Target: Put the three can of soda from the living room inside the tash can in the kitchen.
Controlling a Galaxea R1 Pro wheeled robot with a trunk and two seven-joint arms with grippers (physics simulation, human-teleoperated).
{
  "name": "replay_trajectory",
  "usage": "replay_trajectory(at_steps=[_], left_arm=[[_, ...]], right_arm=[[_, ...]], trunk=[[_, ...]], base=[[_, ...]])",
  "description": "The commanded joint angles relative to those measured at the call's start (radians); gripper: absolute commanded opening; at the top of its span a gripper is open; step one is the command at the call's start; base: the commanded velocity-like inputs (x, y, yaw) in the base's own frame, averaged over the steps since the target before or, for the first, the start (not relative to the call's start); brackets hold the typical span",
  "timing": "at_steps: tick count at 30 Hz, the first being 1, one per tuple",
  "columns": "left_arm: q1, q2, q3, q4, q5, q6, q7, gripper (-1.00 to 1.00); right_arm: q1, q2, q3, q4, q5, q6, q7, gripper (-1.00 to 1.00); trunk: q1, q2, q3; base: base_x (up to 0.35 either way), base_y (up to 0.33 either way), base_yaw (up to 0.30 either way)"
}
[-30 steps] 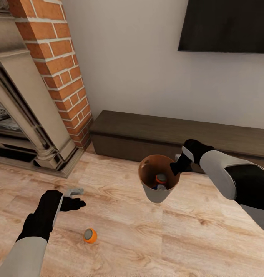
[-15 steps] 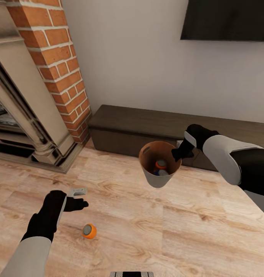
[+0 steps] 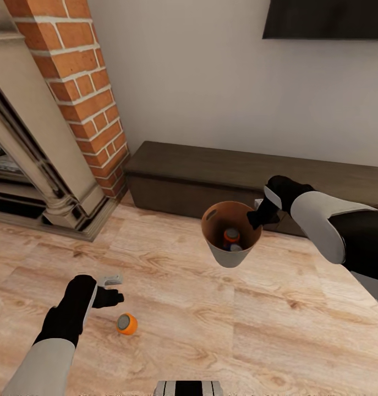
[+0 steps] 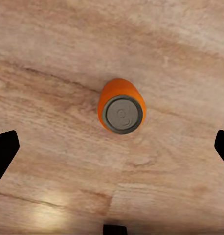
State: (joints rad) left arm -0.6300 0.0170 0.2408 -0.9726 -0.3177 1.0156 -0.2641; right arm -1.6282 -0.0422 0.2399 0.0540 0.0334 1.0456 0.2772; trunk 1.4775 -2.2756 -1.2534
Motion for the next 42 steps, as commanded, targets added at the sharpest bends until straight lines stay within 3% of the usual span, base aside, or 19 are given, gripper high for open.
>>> replay_trajectory(at_steps=[1, 6, 23, 42], left_arm=[[0.0, 0.0, 0.0, 0.001, 0.0, 0.0, 0.0, 1.0], [0.0, 0.0, 0.0, 0.003, 0.006, -0.003, 0.001, 1.0], [0.0, -0.001, 0.0, -0.015, 0.014, -0.008, -0.007, 1.0], [0.0, -0.002, 0.0, -0.013, 0.014, -0.008, -0.007, 1.0]], right_arm=[[-0.001, 0.0, -0.01, 0.0, -0.015, 0.002, 0.007, -1.0], [-0.006, 0.001, 0.019, 0.0, -0.015, 0.002, 0.007, -1.0], [-0.007, 0.001, 0.027, 0.0, -0.015, 0.002, 0.007, -1.0], [-0.007, 0.001, 0.036, 0.0, -0.014, 0.002, 0.007, -1.0]], trunk=[[0.004, -0.007, -0.005], [0.023, -0.042, -0.028], [0.023, -0.042, -0.055], [0.096, -0.175, -0.144]], base=[[0.0, 0.0, 0.0], [0.0, 0.0, 0.0], [0.075, 0.0, 0.0], [0.004, 0.0, 0.0]])
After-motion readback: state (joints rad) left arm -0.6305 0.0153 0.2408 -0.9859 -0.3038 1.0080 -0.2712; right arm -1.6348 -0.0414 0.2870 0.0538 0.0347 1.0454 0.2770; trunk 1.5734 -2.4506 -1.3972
